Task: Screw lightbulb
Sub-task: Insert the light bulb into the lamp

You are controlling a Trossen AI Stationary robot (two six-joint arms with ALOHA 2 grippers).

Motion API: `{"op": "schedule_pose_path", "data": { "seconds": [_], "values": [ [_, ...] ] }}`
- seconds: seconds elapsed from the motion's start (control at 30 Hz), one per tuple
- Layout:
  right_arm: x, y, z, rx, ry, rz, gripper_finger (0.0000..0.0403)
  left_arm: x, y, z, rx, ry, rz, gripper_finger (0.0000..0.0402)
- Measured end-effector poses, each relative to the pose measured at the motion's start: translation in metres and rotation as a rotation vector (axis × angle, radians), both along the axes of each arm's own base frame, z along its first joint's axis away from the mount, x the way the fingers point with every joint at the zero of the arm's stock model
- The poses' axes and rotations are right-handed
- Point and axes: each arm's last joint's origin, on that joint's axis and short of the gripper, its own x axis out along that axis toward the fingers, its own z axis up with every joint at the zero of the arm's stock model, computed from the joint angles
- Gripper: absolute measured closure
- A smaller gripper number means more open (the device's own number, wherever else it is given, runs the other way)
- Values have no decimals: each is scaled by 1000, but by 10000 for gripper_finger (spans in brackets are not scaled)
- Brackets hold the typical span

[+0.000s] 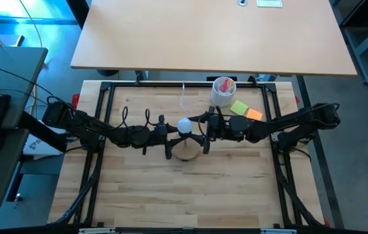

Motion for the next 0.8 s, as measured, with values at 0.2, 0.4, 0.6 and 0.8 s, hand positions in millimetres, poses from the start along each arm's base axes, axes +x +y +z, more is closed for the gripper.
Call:
{"op": "schedule_pose_path", "data": {
  "seconds": [0.2, 0.4, 0.6, 0.8],
  "values": [
    [-10, -4, 22, -83, -113, -60, 97, 0, 1, -2, 29, 36, 15, 243],
    [-25, -3, 37, -83, -119, -102, 96, 0, 5, -4, 31, 55, 20, 243],
    [-30, 3, 32, -36, -32, -75, 96, 1, 15, -4, 12, 54, 40, 216],
    [-30, 9, 24, 11, 48, -56, 96, 1, 22, -8, 46, 108, 15, 160]
  ]
}}
